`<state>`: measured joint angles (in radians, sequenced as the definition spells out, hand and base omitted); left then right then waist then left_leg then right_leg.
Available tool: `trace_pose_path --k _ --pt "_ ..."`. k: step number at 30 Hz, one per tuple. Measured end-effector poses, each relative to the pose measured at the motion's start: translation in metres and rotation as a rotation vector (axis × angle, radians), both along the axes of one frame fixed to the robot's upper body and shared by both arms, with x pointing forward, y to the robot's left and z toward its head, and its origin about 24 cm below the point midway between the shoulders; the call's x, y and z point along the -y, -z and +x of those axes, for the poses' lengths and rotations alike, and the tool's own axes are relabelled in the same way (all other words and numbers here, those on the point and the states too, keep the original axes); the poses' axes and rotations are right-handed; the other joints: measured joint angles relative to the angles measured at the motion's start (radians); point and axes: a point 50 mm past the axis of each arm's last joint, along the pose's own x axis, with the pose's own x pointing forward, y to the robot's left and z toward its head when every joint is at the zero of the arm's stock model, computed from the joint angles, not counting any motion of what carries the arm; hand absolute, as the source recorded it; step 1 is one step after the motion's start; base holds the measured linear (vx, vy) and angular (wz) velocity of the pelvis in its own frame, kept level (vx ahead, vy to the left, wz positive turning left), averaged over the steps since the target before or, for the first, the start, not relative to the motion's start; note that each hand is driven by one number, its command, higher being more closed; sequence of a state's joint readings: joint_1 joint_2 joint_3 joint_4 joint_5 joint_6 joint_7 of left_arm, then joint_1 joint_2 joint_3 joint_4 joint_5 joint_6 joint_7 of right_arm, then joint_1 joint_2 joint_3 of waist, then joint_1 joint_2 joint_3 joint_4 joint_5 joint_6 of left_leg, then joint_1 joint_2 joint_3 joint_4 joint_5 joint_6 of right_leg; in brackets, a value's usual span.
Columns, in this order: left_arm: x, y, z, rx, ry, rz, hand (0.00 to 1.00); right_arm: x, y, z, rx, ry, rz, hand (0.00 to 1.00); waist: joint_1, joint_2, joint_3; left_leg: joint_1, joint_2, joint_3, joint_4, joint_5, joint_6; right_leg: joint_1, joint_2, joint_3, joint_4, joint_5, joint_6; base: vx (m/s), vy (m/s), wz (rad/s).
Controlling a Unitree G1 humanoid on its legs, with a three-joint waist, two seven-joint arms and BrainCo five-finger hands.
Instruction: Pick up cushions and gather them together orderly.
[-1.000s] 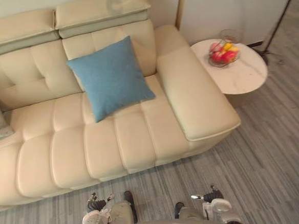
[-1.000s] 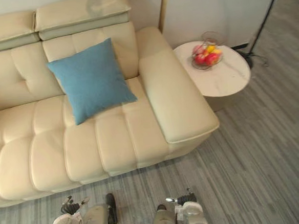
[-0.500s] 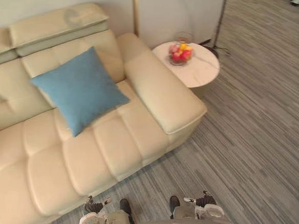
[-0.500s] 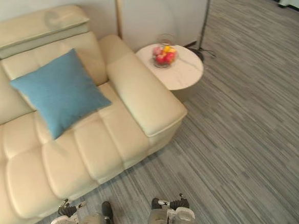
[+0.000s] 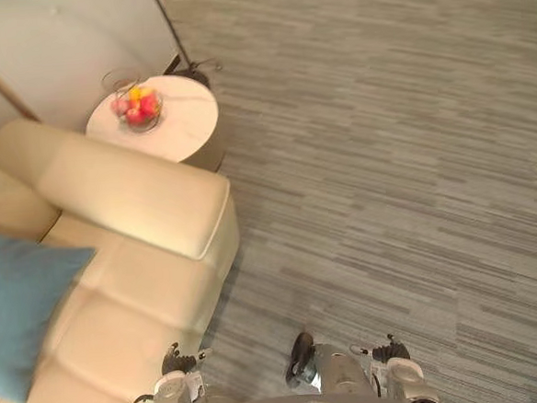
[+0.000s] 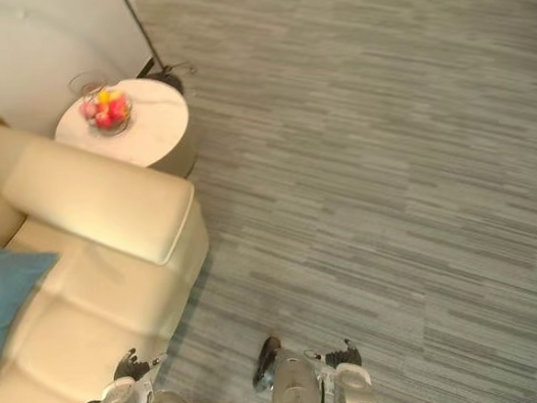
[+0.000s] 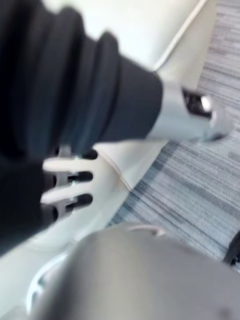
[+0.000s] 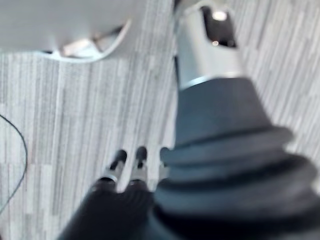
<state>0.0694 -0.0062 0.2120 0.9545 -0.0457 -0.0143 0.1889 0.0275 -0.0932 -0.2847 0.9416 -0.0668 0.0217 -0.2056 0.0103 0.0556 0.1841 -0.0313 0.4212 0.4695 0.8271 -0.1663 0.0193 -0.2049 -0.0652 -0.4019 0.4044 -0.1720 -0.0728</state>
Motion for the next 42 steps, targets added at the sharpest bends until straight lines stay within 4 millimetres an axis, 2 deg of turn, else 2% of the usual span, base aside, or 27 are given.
trace_pose_path --k 1,2,4,7,9,11,12,13,16,18,19,21,22,23,24,25,26,28,30,32,34,35,36,37,38,41,42 --pt "0.001 0.0 -0.002 -0.002 -0.007 -0.006 0.0 0.001 -0.001 0.0 0.0 -0.001 -0.006 0.0 0.004 0.005 0.0 -0.042 -0.026 -0.067 0.061 -0.055 -0.031 0.002 0.011 0.036 -0.001 -0.004 -0.004 0.15 0.105 -1.05" --pt "0.002 -0.001 0.001 0.012 -0.007 -0.01 0.0 0.001 -0.001 0.003 0.005 0.003 -0.013 0.0 0.007 0.011 0.004 -0.105 -0.1 -0.161 0.078 -0.128 -0.038 0.008 0.026 0.093 -0.009 -0.004 -0.006 0.16 0.103 -1.06" --pt "0.005 -0.004 0.007 0.046 -0.009 -0.016 0.0 0.001 0.0 0.0 -0.007 0.008 -0.013 0.0 0.037 0.005 0.01 -0.146 -0.188 -0.236 0.016 -0.166 -0.036 0.015 0.045 0.172 -0.019 -0.002 -0.009 0.17 0.118 -1.22" --pt "0.008 -0.009 0.012 0.088 -0.021 -0.025 0.0 -0.004 0.0 0.003 0.001 0.008 -0.005 0.0 0.06 0.003 0.015 -0.214 -0.277 -0.344 -0.162 -0.17 -0.04 0.029 0.073 0.293 -0.034 -0.006 -0.003 0.15 0.171 -1.33" --pt "0.011 -0.009 0.011 0.097 -0.041 -0.036 0.0 -0.006 0.001 0.0 -0.004 0.013 0.0 0.0 0.087 0.012 0.012 -0.198 -0.315 -0.444 -0.319 -0.1 -0.104 0.016 0.112 0.418 -0.018 -0.017 0.026 0.18 0.29 -1.79" --pt "0.01 -0.008 0.01 0.09 -0.037 -0.033 0.0 -0.012 0.002 0.001 0.01 0.035 0.03 0.0 0.081 0.013 0.0 -0.179 -0.35 -0.441 -0.339 -0.117 -0.065 0.025 0.114 0.475 -0.028 -0.004 0.056 0.21 0.262 -1.31" --pt "0.004 -0.009 0.009 0.09 -0.032 -0.018 0.0 -0.019 0.003 -0.001 0.021 0.045 0.05 0.0 0.068 -0.026 -0.007 -0.153 -0.372 -0.395 -0.363 -0.132 -0.055 0.014 0.083 0.483 0.01 -0.015 0.079 0.28 0.249 -0.8" --pt "0.001 -0.009 0.008 0.09 -0.032 -0.011 0.0 -0.021 0.005 -0.006 0.01 0.051 0.056 0.0 0.067 -0.04 -0.015 -0.144 -0.38 -0.377 -0.368 -0.136 -0.049 0.01 0.074 0.488 0.015 -0.026 0.091 0.35 0.272 -0.71" --pt "-0.002 -0.007 0.003 0.071 -0.036 -0.006 0.0 -0.027 0.007 -0.011 -0.003 0.054 0.073 0.0 0.081 -0.055 -0.035 -0.088 -0.385 -0.261 -0.418 -0.156 -0.033 -0.004 0.059 0.531 0.041 -0.039 0.127 0.25 0.167 -0.93" --pt "-0.002 -0.006 0.001 0.061 -0.034 -0.007 0.0 -0.027 0.004 0.001 0.021 0.033 0.069 0.0 0.073 -0.053 -0.038 -0.04 -0.375 -0.175 -0.43 -0.154 -0.018 -0.051 0.043 0.437 0.064 -0.012 0.16 0.32 0.147 -1.21" --pt "-0.003 -0.006 0.001 0.06 -0.03 -0.004 0.0 -0.027 0.003 0.004 0.027 0.022 0.066 0.0 0.073 -0.046 -0.037 -0.04 -0.37 -0.163 -0.423 -0.154 -0.018 -0.063 0.035 0.392 0.064 0.0 0.15 0.27 0.109 -1.4" --pt "0.0 -0.006 0.002 0.057 -0.005 -0.004 0.0 -0.025 -0.001 0.015 0.046 -0.028 0.041 0.0 0.073 -0.013 -0.028 -0.055 -0.348 -0.142 -0.347 -0.15 -0.025 -0.059 0.001 0.173 0.039 0.06 0.058 0.19 0.077 -1.29" --pt "0.001 -0.007 0.005 0.068 0.003 -0.007 0.0 -0.027 -0.005 0.026 0.066 -0.049 0.04 0.0 0.078 -0.031 -0.008 -0.131 -0.344 -0.149 -0.232 -0.183 -0.04 -0.053 -0.042 0.095 0.034 0.074 0.03 0.19 0.104 -1.23" --pt "-0.001 -0.009 0.01 0.088 0.012 -0.003 0.0 -0.027 -0.008 0.037 0.083 -0.057 0.037 0.0 0.064 -0.022 0.004 -0.116 -0.356 -0.199 -0.449 -0.163 0.0 -0.057 -0.075 0.052 0.043 0.069 0.034 0.11 0.079 -0.86" --pt "-0.001 -0.009 0.01 0.088 0.013 -0.001 0.0 -0.026 -0.007 0.036 0.078 -0.056 0.035 0.0 0.059 -0.018 0.003 -0.099 -0.343 -0.204 -0.506 -0.12 -0.011 -0.059 -0.076 0.038 0.049 0.068 0.041 0.07 0.046 -0.87" --pt "-0.002 -0.008 0.011 0.07 0.023 0.0 0.0 -0.027 -0.009 0.042 0.086 -0.071 0.035 0.0 0.059 -0.027 0.02 -0.049 -0.351 -0.121 -0.564 -0.041 -0.021 -0.065 -0.126 -0.071 0.046 0.016 0.082 0.03 0.008 -0.8" --pt "-0.007 -0.009 0.011 0.068 0.028 0.021 0.0 -0.031 -0.01 0.044 0.096 -0.072 0.043 0.0 0.064 -0.025 0.02 -0.049 -0.351 -0.109 -0.567 -0.04 -0.022 -0.058 -0.12 -0.125 -0.015 0.04 0.072 0.02 0.007 -0.78" --pt "-0.014 -0.01 0.014 0.068 0.033 0.047 0.0 -0.032 -0.006 0.037 0.084 -0.055 0.052 0.0 0.05 -0.036 0.02 -0.046 -0.37 -0.115 -0.567 -0.049 -0.033 -0.028 -0.104 -0.129 -0.137 0.116 0.07 0.09 0.019 -0.1" --pt "-0.013 -0.009 0.013 0.063 0.03 0.047 0.0 -0.029 -0.006 0.034 0.079 -0.05 0.045 0.0 0.049 -0.029 0.02 -0.045 -0.361 -0.114 -0.561 -0.053 -0.04 -0.004 -0.084 -0.127 -0.184 0.132 0.071 0.13 -0.006 -0.15" --pt "-0.015 -0.008 0.011 0.054 0.031 0.05 0.0 -0.028 -0.005 0.031 0.072 -0.045 0.044 0.0 0.049 -0.023 0.024 -0.069 -0.314 -0.113 -0.444 -0.094 -0.074 0.03 -0.047 -0.112 -0.224 0.133 0.071 0.13 -0.05 -0.34" --pt "-0.011 -0.008 0.012 0.059 0.033 0.036 0.0 -0.025 -0.003 0.025 0.056 -0.035 0.032 0.0 0.057 0.001 0.038 -0.131 -0.22 -0.126 -0.163 -0.109 -0.065 0.105 0.007 -0.092 -0.266 0.126 0.068 0.11 -0.063 -0.45" --pt "-0.011 -0.009 0.012 0.061 0.034 0.036 0.0 -0.024 -0.003 0.023 0.053 -0.034 0.027 0.0 0.062 0.012 0.044 -0.138 -0.199 -0.137 -0.099 -0.1 -0.05 0.125 0.023 -0.082 -0.276 0.12 0.067 0.08 -0.041 -0.6" --pt "-0.009 -0.008 0.012 0.061 0.043 0.033 0.0 -0.019 -0.002 0.019 0.045 -0.033 0.012 0.0 0.069 0.032 0.054 -0.151 -0.171 -0.167 0.007 -0.07 -0.005 0.16 0.05 -0.054 -0.283 0.098 0.06 0.12 -0.023 -0.71" --pt "-0.008 -0.008 0.01 0.054 0.049 0.031 0.0 -0.015 -0.002 0.016 0.034 -0.028 0.0 0.0 0.074 0.045 0.052 -0.185 -0.164 -0.211 0.1 -0.005 0.002 0.192 0.066 -0.019 -0.294 0.09 0.054 0.15 -0.006 -0.84" --pt "-0.008 -0.007 0.009 0.052 0.053 0.033 0.0 -0.014 -0.002 0.015 0.034 -0.024 -0.003 0.0 0.08 0.04 0.05 -0.231 -0.17 -0.241 0.179 0.06 -0.027 0.205 0.064 0.01 -0.31 0.088 0.05 0.22 0.036 -0.81" --pt "-0.007 -0.007 0.009 0.052 0.058 0.032 0.0 -0.005 -0.004 0.014 0.034 0.004 -0.032 0.0 0.084 0.045 0.05 -0.332 -0.239 -0.323 0.103 -0.118 -0.041 0.209 0.049 0.07 -0.318 0.081 0.048 0.22 0.073 -0.54" --pt "-0.008 -0.007 0.009 0.052 0.058 0.033 0.0 -0.005 -0.004 0.014 0.035 0.015 -0.031 0.0 0.089 0.043 0.052 -0.344 -0.254 -0.332 0.06 -0.13 -0.043 0.213 0.041 0.079 -0.319 0.08 0.048 0.26 0.125 -0.58"
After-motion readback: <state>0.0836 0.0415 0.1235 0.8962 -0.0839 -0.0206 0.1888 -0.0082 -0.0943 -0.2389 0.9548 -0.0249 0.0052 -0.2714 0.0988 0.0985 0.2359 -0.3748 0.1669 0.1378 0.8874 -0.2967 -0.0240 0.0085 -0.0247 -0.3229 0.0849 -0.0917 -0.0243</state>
